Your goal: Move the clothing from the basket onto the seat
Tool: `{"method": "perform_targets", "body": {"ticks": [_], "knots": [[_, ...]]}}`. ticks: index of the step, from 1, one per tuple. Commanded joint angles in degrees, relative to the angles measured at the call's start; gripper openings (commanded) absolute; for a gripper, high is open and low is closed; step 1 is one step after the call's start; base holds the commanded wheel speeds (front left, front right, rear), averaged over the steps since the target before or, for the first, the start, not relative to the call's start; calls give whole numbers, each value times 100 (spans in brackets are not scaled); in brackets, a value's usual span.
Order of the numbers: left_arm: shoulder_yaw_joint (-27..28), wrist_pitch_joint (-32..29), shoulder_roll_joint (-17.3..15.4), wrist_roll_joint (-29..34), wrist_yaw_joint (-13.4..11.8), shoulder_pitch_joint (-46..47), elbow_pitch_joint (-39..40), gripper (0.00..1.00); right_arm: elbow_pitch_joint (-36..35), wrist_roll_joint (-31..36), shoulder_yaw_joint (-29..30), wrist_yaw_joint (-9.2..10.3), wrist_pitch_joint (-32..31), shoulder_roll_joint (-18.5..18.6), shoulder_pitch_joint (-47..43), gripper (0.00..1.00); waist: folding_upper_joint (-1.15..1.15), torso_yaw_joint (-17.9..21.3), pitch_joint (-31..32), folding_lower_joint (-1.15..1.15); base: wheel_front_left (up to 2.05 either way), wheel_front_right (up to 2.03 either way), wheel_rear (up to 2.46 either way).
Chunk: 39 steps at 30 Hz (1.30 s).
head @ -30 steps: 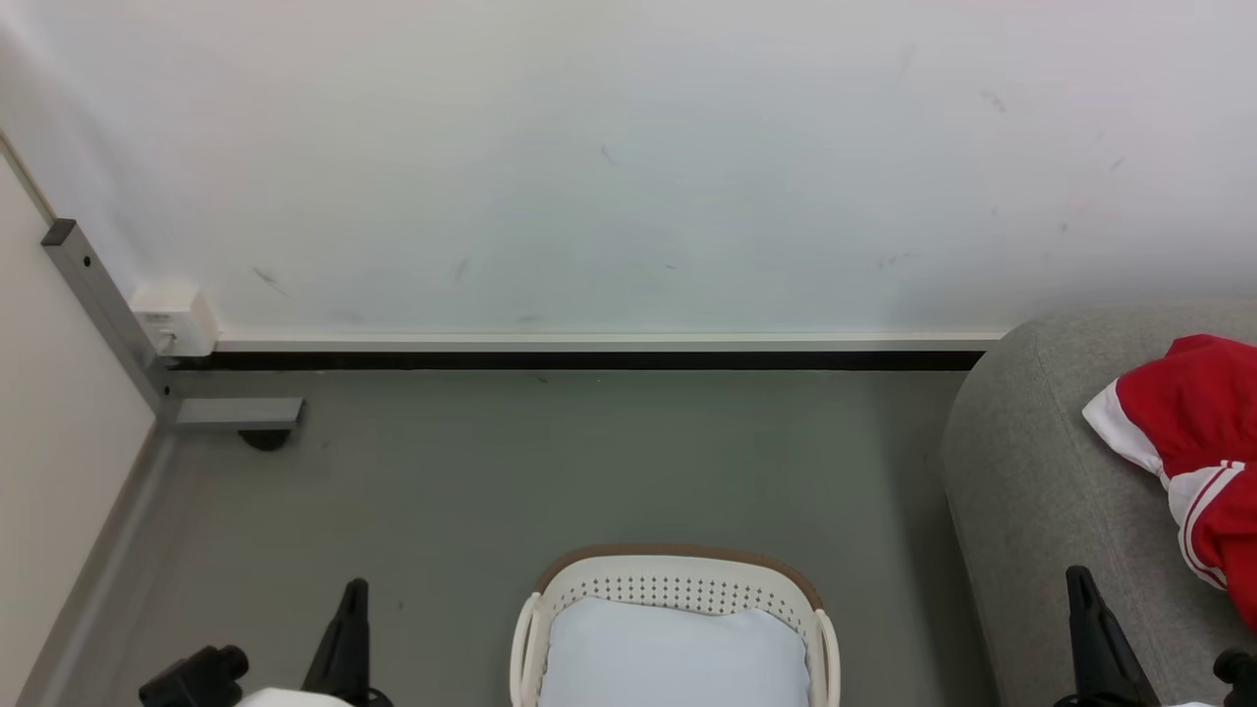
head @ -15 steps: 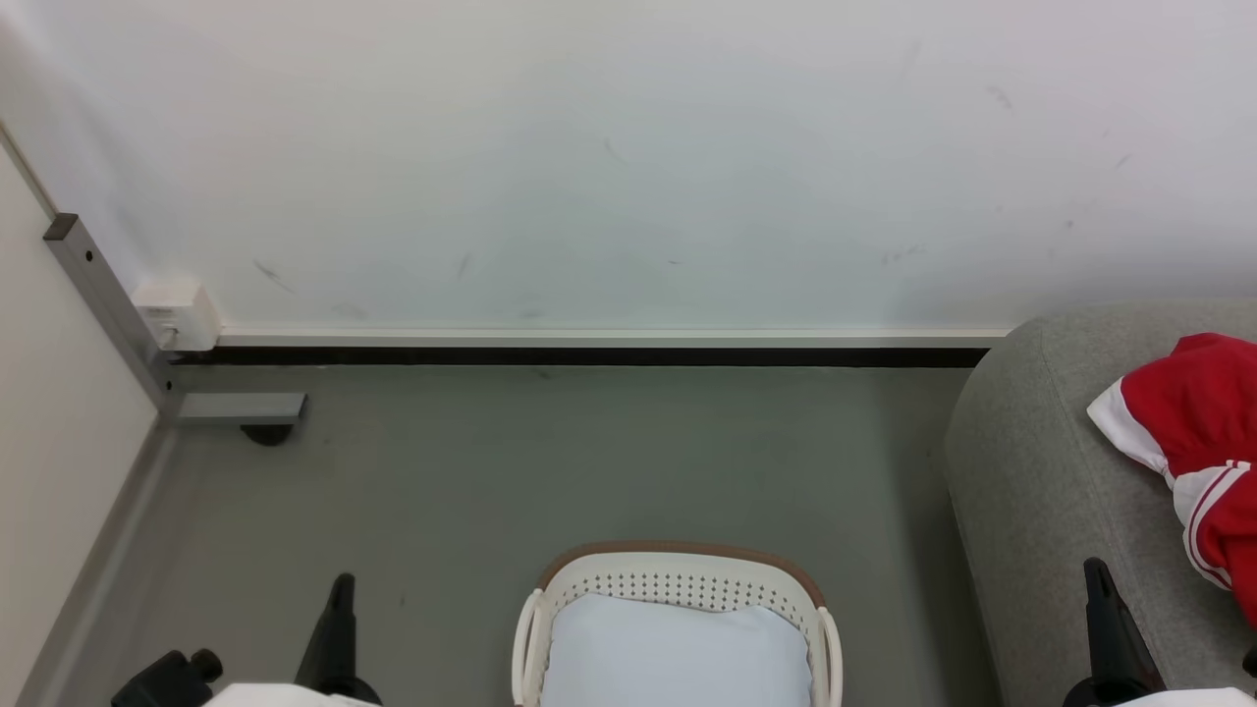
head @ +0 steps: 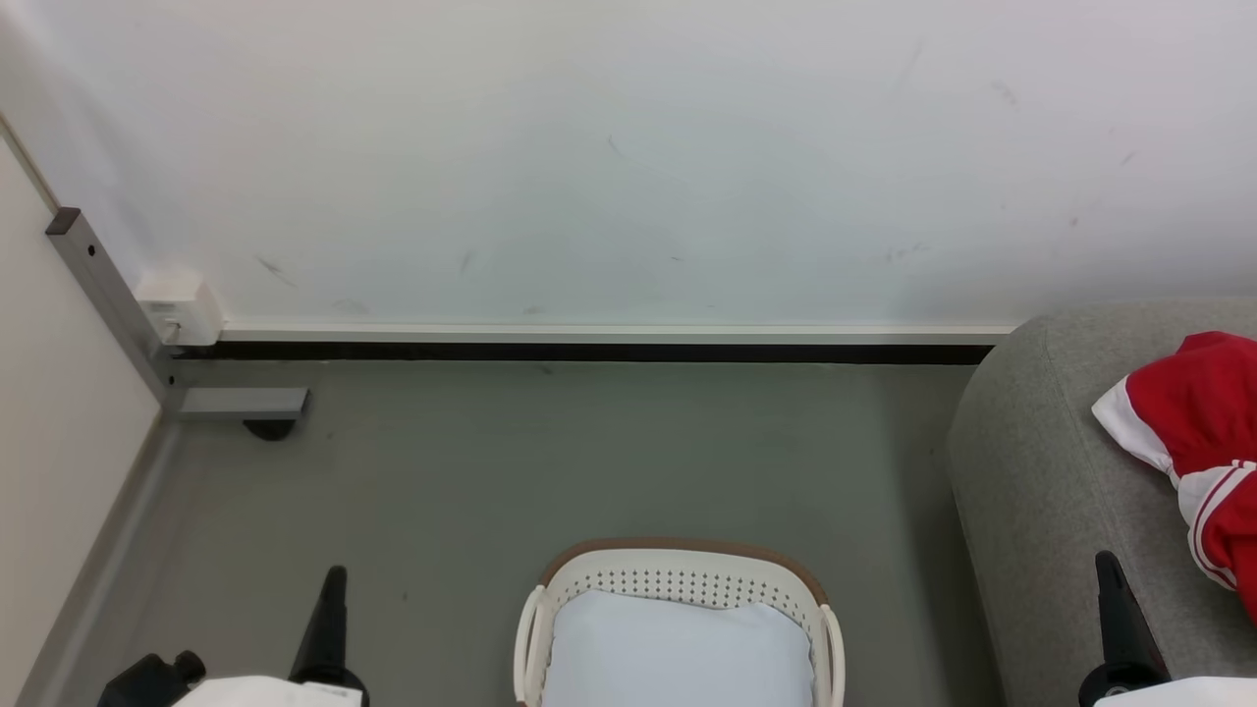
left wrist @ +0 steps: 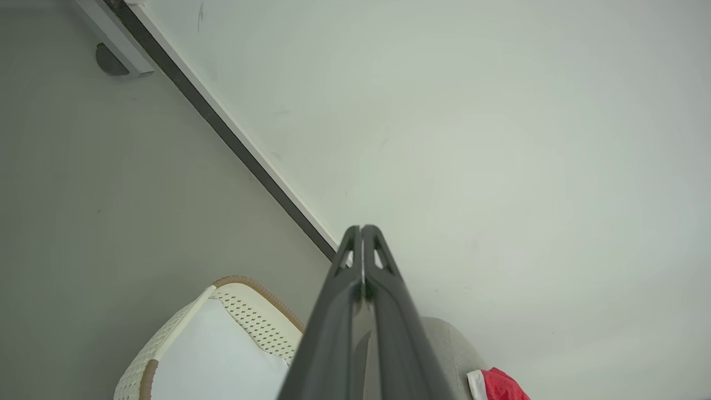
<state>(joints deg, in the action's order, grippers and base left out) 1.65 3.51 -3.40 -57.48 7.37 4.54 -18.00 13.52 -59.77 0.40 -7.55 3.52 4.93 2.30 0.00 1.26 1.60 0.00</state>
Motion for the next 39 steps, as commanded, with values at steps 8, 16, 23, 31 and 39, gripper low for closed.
{"method": "perform_targets", "body": {"ticks": [8, 16, 23, 31, 39], "knots": [[112, -187, -7, -624, 11, 147, 140, 0, -26, -582, 127, 6, -169, -27, 196, 0, 0, -15, -21, 0, 0, 0, 0], [172, -314, 1, -1074, 12, 158, 178, 0, -14, -1001, 199, 6, -303, -45, 232, 0, 0, -28, -40, 0, 0, 0, 0], [225, -419, 7, -1440, 13, 162, 214, 0, -4, -1339, 265, 7, -406, -66, 270, 0, 0, -40, -57, 0, 0, 0, 0], [273, -515, 13, -1781, 14, 165, 250, 0, 4, -1654, 320, 8, -504, -87, 283, 0, 0, -52, -73, 0, 0, 0, 0], [317, -623, 20, -2147, 15, 174, 287, 0, 13, -1994, 382, 8, -610, -110, 314, 0, 0, -65, -92, 0, 0, 0, 0]]}}
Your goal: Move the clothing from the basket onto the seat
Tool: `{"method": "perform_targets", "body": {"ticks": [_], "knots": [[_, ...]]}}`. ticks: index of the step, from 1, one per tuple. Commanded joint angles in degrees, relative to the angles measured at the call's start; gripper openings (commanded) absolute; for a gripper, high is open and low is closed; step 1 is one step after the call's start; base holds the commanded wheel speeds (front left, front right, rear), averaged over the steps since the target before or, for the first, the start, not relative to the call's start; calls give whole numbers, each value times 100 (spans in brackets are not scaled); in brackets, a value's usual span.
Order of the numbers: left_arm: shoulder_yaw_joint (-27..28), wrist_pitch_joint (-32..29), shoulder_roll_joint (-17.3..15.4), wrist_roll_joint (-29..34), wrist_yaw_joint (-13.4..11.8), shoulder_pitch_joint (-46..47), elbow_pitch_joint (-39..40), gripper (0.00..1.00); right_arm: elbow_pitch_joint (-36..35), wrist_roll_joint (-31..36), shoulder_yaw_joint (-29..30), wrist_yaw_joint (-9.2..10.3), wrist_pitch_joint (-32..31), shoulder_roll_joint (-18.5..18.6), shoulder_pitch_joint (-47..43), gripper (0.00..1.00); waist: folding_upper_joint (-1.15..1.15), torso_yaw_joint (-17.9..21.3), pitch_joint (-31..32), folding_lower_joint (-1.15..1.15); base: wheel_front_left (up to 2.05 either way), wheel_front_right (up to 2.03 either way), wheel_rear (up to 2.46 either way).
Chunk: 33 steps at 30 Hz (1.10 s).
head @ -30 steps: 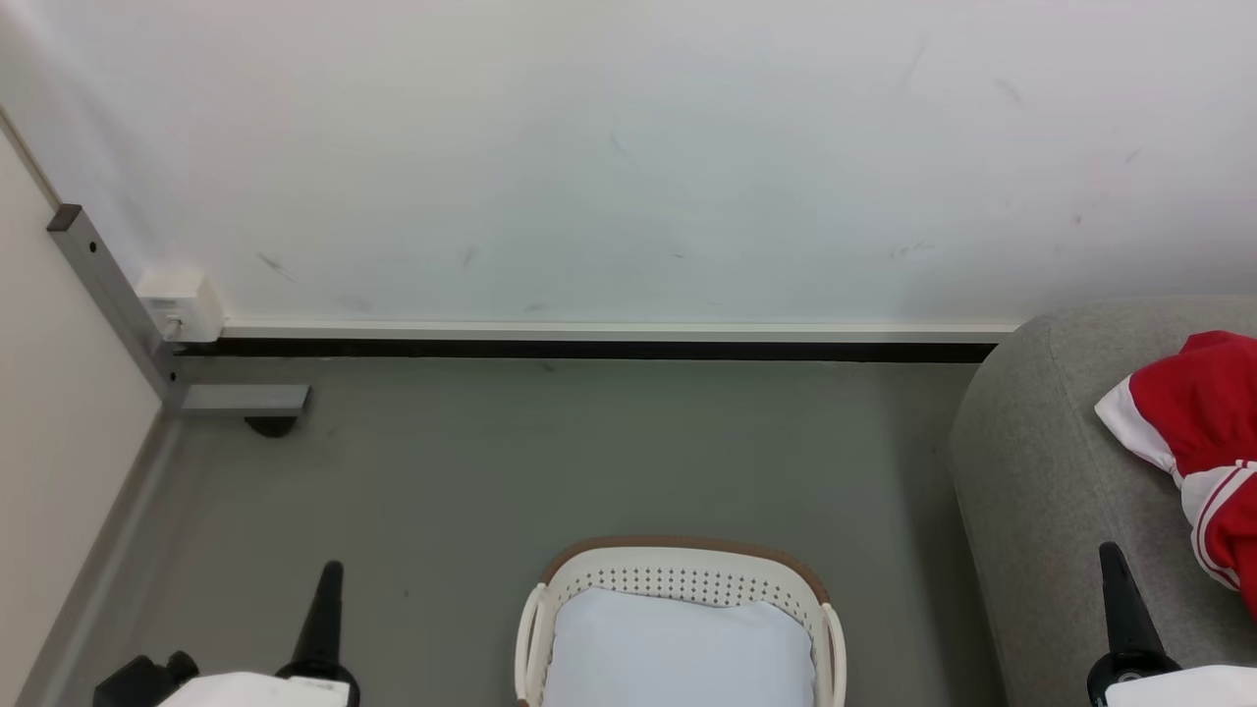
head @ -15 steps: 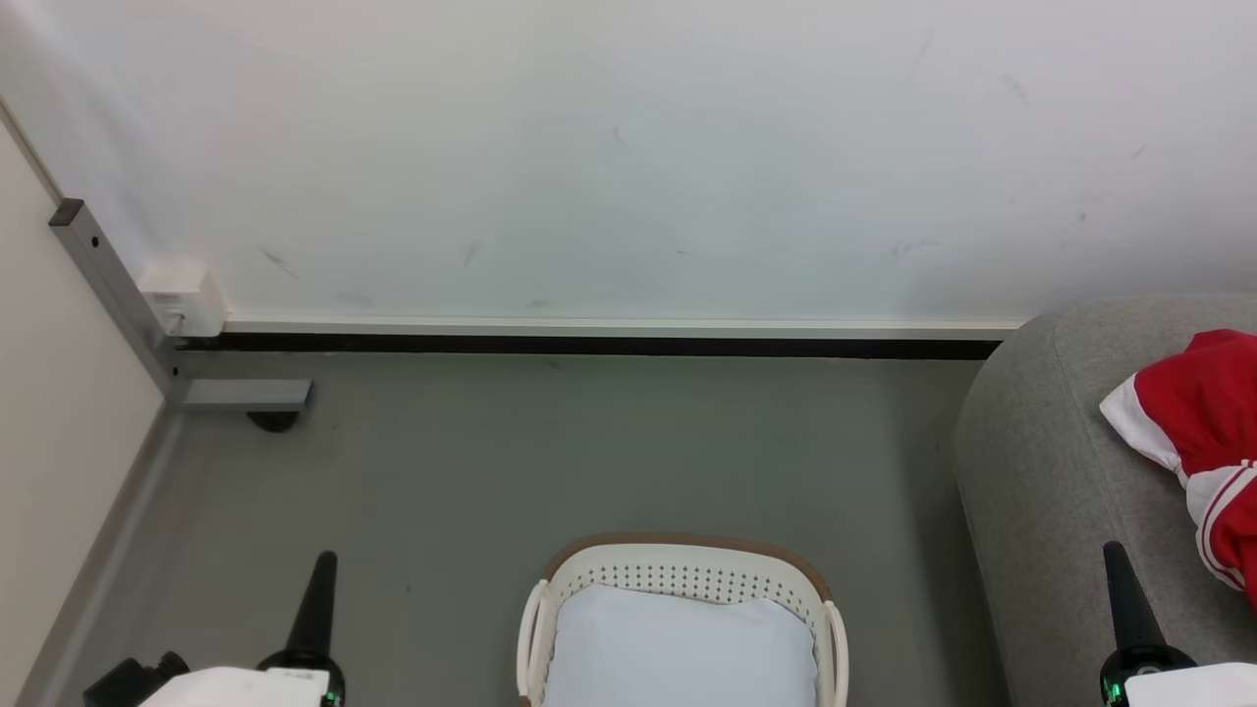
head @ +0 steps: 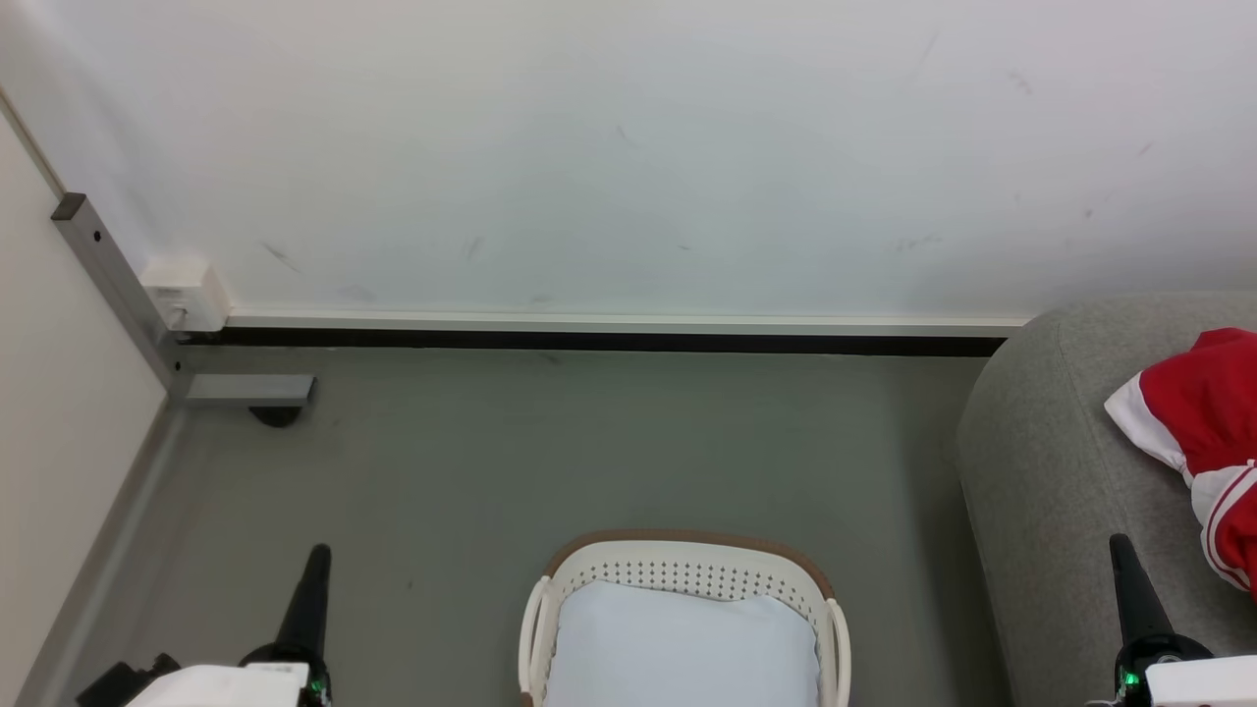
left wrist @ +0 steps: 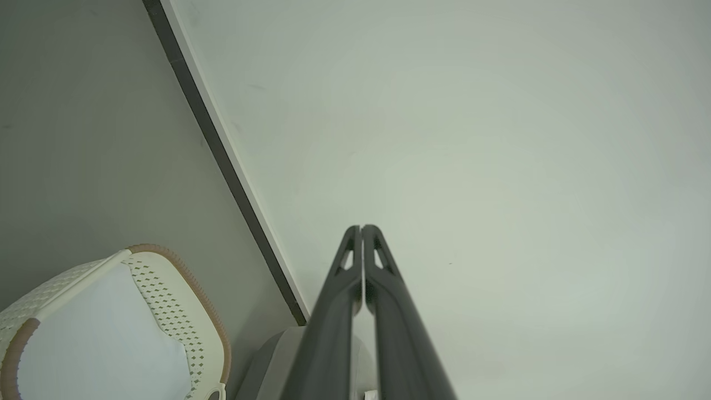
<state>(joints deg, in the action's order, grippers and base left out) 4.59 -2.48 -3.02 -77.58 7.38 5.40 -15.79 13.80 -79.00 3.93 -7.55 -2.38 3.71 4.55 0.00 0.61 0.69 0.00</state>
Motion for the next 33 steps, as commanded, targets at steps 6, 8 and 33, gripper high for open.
{"method": "perform_targets", "body": {"ticks": [6, 8, 33], "knots": [[60, -106, -14, -379, 15, 91, 89, 0, -8, -319, 78, 9, -97, -6, 118, 0, 0, -11, -15, 0, 0, 0, 0], [72, -125, -13, -478, 15, 94, 95, 0, -6, -387, 92, 9, -115, -13, 128, 0, 0, -14, -20, 0, 0, 0, 0], [199, -401, 7, -1398, 20, 107, 180, 0, 24, -1287, 253, 12, -400, -72, 189, 0, 0, -56, -79, 0, 0, 0, 0]]}}
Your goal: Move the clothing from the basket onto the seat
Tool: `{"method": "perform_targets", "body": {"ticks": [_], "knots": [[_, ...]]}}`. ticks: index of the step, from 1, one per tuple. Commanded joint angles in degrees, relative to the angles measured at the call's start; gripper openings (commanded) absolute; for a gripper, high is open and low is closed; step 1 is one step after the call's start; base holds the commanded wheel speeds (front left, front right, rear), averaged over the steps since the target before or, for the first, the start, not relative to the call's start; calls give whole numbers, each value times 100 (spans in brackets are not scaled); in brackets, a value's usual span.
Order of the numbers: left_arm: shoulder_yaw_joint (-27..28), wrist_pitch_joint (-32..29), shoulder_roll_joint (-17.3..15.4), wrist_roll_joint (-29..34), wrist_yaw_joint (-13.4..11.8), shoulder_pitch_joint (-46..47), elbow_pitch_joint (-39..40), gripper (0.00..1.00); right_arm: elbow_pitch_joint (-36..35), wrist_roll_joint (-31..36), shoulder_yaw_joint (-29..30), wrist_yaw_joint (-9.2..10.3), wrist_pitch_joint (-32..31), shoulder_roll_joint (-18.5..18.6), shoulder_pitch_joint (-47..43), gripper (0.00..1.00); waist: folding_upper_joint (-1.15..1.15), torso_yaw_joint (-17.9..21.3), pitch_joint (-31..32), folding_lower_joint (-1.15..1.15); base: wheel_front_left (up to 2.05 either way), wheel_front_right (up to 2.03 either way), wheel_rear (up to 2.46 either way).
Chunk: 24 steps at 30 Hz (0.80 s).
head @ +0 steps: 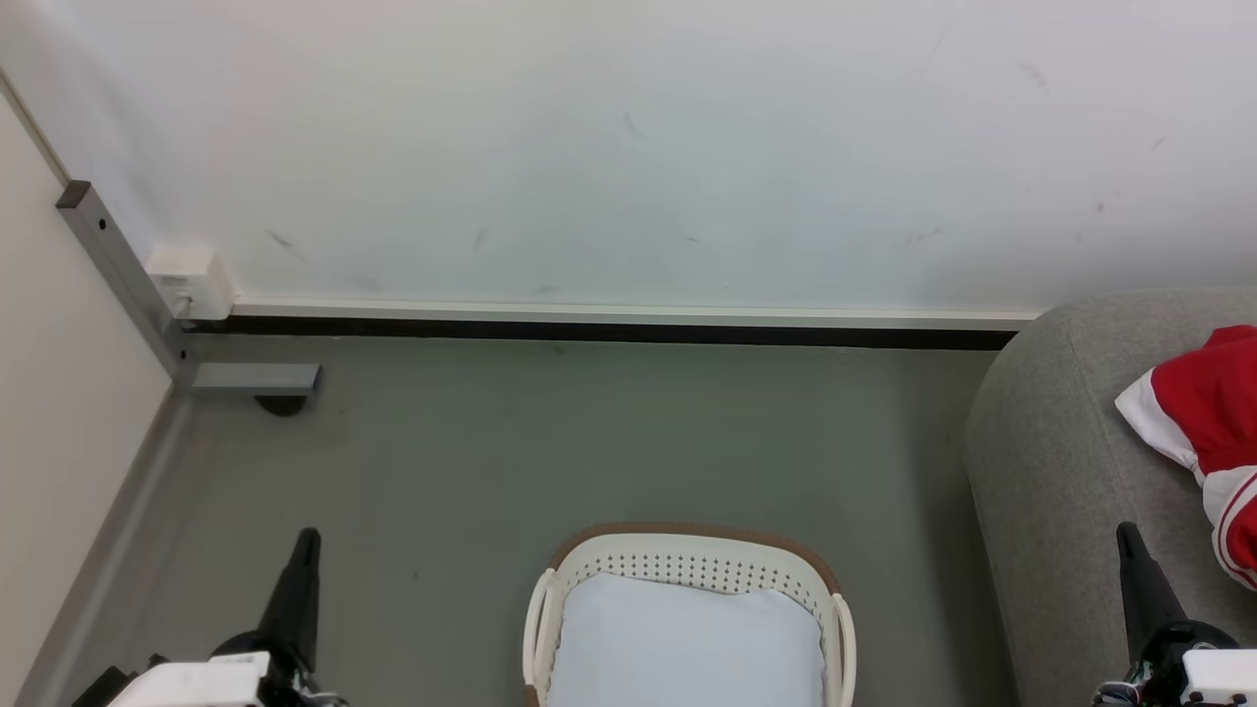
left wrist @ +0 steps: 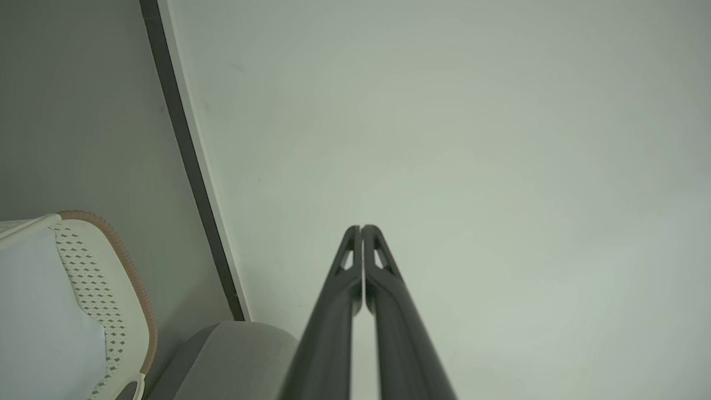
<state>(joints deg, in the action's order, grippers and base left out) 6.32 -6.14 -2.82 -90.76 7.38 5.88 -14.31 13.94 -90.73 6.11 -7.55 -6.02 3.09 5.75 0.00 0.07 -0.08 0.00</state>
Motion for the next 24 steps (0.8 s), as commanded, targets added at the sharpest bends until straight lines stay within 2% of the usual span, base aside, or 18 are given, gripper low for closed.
{"method": "perform_targets", "body": {"ticks": [1, 24], "knots": [[30, -43, -12, -120, 20, 60, 35, 0, 13, -140, 41, 12, -50, -13, 73, 0, 0, -3, -4, 0, 0, 0, 0], [36, -63, -10, -199, 20, 57, 40, 0, 15, -168, 56, 12, -66, -19, 81, 0, 0, -7, -10, 0, 0, 0, 0]]}}
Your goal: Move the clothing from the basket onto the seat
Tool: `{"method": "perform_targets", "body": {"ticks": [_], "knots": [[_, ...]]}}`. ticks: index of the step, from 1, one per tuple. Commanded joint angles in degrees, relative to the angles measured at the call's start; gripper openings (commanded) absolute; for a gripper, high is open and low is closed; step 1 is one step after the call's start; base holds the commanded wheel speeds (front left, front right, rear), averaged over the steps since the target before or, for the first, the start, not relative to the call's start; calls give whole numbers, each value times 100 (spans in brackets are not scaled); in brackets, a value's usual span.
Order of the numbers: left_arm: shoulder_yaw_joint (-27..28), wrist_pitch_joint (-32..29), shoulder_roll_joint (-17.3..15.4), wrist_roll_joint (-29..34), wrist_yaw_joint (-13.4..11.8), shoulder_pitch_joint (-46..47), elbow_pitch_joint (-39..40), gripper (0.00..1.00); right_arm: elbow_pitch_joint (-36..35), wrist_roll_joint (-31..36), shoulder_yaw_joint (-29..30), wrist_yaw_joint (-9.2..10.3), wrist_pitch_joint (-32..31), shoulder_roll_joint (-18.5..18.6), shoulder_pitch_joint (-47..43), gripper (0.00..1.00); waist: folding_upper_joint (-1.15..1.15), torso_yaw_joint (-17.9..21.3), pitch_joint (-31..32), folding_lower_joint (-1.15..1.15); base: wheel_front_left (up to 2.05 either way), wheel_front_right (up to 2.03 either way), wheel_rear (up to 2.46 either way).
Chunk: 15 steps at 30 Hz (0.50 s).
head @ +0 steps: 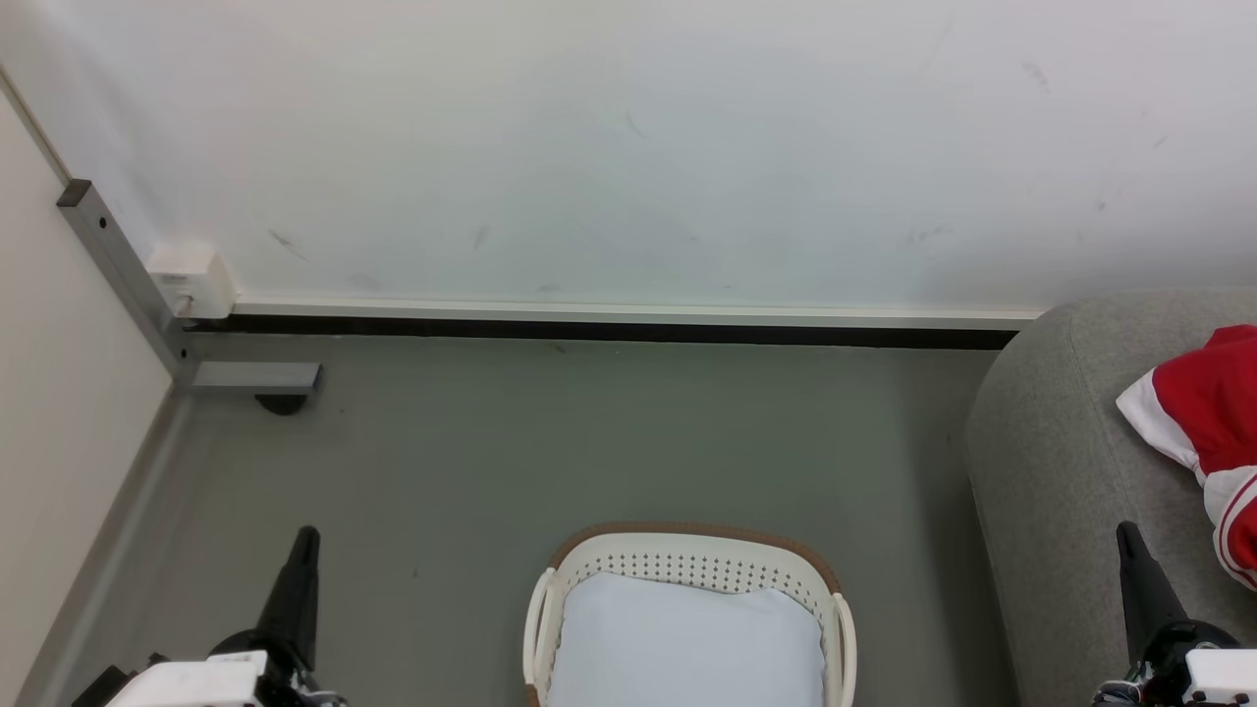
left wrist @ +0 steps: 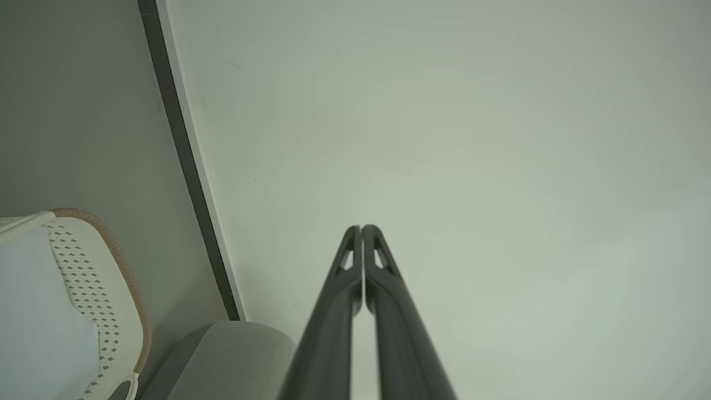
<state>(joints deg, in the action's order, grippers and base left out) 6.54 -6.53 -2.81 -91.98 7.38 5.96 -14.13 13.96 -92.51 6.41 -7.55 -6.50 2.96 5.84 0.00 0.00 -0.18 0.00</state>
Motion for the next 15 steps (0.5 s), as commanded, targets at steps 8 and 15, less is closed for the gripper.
{"method": "perform_targets", "body": {"ticks": [8, 15], "knots": [[13, -23, -11, -77, 20, 49, 23, 0, 13, 12, 28, 12, -20, -5, 72, 0, 0, 0, 0, 0, 0, 0, 0], [13, -23, -12, -77, 20, 48, 23, 0, 13, 13, 29, 12, -21, -6, 72, 0, 0, 0, 0, 0, 0, 0, 0]]}}
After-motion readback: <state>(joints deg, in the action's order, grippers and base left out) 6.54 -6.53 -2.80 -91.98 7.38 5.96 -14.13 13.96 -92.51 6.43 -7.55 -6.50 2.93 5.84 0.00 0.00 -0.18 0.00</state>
